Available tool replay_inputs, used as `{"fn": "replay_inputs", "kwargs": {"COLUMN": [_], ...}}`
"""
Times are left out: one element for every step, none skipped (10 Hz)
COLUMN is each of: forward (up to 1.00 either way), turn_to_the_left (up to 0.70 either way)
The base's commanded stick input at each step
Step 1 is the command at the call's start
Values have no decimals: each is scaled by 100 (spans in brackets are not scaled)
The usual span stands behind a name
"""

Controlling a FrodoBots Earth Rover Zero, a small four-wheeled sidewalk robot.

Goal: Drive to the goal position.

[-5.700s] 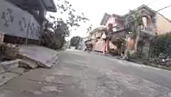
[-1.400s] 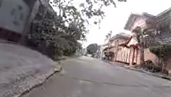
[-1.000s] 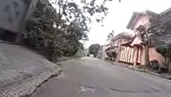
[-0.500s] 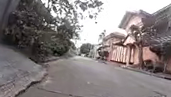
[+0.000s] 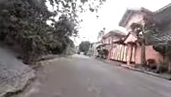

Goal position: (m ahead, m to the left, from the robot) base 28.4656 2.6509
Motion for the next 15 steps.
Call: {"fn": "replay_inputs", "kwargs": {"forward": [100,100,100,100,100,100,100,100,100,100,100,100,100,100,100], "turn_to_the_left": [0,0,0,0,0,0,0,0,-3,-9,-6,0,0,0,0]}}
